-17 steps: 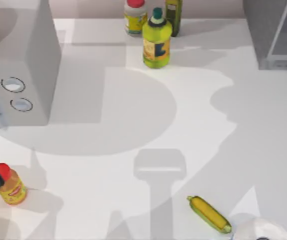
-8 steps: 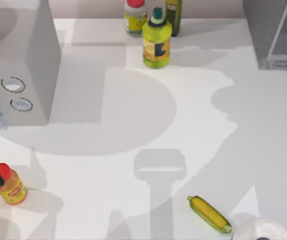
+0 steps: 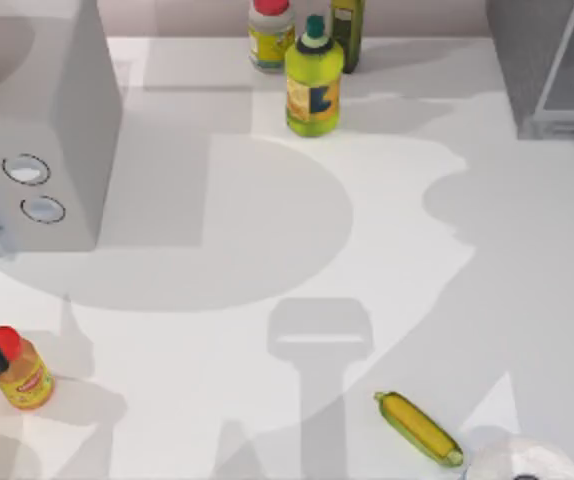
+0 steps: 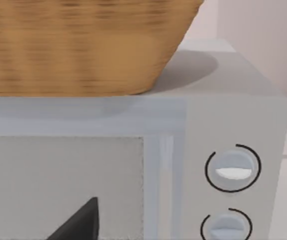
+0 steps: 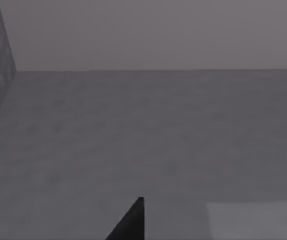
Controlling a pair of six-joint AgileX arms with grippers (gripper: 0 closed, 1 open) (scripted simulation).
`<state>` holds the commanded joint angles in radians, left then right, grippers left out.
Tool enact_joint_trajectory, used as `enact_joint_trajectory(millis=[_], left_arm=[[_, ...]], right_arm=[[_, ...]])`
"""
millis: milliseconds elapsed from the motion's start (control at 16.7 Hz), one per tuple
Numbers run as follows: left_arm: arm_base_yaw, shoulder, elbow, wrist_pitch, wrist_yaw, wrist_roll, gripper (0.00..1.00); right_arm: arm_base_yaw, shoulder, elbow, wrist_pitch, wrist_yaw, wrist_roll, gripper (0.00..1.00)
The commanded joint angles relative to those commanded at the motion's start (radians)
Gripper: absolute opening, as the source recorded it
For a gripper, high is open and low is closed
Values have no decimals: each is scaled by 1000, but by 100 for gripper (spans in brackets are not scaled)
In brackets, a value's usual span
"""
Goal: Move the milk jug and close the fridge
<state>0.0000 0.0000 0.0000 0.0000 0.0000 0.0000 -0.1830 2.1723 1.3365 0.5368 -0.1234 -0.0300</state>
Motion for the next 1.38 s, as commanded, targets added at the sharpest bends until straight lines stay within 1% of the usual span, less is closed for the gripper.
enact_joint_trajectory(millis=[60,600,780,900,1080,1380], left_arm=[[0,0,0,0,0,0,100],[0,0,0,0,0,0,100],[0,0,0,0,0,0,100],[0,0,0,0,0,0,100],[0,0,0,0,0,0,100],[0,0,0,0,0,0,100]], right_arm=[[0,0,0,0,0,0,100],[2,-1,0,0,0,0,100],[11,-61,-34,-11,-1,5,100],[21,-149,-88,-31,1,10,100],[37,-347,-206,-74,13,16,100],[68,-843,-485,-183,50,2,100]])
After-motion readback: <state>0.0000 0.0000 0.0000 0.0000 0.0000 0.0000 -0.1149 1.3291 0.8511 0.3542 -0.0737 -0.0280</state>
